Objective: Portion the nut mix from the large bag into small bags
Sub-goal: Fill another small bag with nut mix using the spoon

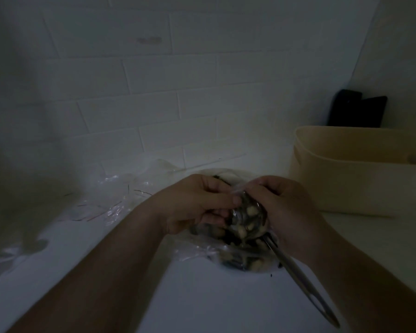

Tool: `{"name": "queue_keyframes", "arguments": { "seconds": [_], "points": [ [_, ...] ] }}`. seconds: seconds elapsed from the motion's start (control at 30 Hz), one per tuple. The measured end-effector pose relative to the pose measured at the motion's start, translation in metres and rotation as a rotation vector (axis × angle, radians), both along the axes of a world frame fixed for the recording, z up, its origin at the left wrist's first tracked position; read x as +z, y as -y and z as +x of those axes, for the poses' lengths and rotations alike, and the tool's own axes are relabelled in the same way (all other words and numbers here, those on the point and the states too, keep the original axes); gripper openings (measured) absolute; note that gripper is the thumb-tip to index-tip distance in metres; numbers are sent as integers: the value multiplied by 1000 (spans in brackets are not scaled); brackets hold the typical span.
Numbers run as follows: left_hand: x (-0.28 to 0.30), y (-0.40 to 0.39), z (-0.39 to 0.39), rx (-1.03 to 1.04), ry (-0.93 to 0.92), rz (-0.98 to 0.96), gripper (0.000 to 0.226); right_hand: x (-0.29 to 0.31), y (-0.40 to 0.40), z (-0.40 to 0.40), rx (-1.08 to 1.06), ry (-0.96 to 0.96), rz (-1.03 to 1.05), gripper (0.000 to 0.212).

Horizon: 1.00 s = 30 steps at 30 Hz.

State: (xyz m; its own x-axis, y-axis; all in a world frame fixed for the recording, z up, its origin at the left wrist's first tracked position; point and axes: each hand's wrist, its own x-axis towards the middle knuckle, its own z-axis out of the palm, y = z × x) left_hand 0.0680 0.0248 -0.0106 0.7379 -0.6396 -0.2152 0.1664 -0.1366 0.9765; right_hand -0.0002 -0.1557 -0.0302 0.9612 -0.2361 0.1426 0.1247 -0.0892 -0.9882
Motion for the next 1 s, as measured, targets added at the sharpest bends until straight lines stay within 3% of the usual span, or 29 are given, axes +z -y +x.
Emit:
{"name": "queue_keyframes", "arguments": {
  "seconds": [0.17, 0.27, 0.33, 0.4, 0.53, 0.73, 1.0],
  "points": [
    [-3, 6, 1, 169, 186, -228, 2, 2, 7, 3, 9, 67, 142, 13],
    [-4, 11, -1, 226, 241, -342, 5, 2, 10, 3, -11, 107, 198, 12],
    [-6, 14, -2, 278, 293, -349, 14, 2, 11, 3, -32, 144, 185, 25],
    [-8, 16, -1, 325, 339, -342, 20, 2, 12, 4, -80, 163, 137, 21],
    [-11, 16, 0, 374, 391, -331, 13, 3, 16, 6, -125, 152, 92, 10],
    [-14, 17, 4, 463, 410, -357, 8, 4, 15, 7, -132, 135, 63, 11],
    [-14, 21, 2, 438, 403, -380, 12, 4, 13, 5, -198, 153, -71, 13]
  ]
}}
